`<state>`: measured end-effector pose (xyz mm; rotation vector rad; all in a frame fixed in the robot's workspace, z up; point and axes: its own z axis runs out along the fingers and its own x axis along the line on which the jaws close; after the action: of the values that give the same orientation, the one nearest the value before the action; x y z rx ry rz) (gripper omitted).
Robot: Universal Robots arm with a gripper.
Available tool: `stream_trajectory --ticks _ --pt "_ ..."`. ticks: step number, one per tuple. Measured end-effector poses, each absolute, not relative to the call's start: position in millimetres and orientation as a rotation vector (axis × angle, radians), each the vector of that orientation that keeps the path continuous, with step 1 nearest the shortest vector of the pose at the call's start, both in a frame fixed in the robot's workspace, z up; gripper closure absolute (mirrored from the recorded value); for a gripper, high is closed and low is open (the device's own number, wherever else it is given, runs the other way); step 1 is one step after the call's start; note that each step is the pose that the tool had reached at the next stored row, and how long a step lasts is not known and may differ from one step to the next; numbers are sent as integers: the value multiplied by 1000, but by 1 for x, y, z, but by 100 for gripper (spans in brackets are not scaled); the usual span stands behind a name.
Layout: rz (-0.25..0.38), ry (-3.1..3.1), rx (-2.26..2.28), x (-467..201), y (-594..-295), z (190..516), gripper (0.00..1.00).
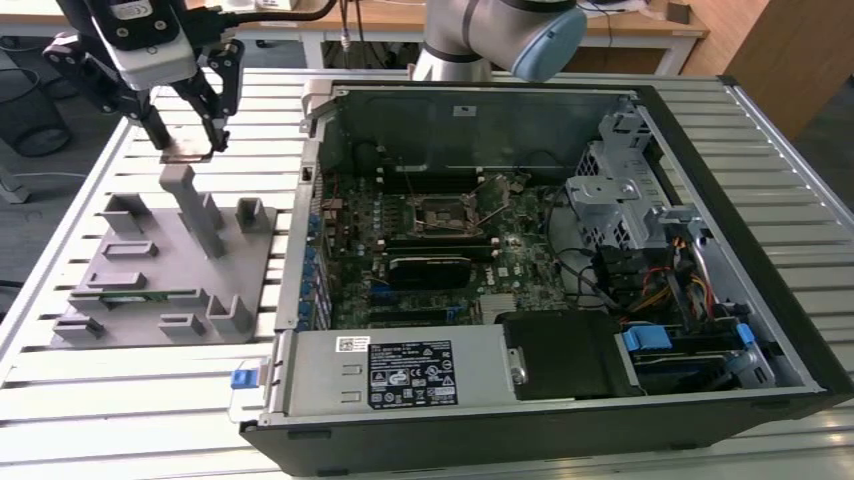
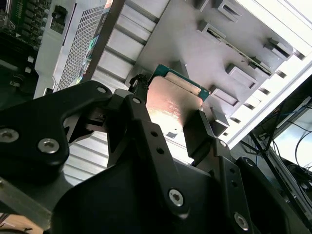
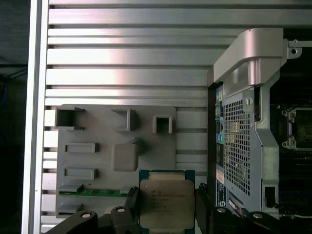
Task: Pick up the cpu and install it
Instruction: 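Pick up the cpu and move it towards the insertion slot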
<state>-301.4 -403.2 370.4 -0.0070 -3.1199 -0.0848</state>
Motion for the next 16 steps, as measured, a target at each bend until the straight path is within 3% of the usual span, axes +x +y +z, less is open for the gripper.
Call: stream_trajectory --ticks 16 --pt "-85 -3120 -7 -274 -403 369 46"
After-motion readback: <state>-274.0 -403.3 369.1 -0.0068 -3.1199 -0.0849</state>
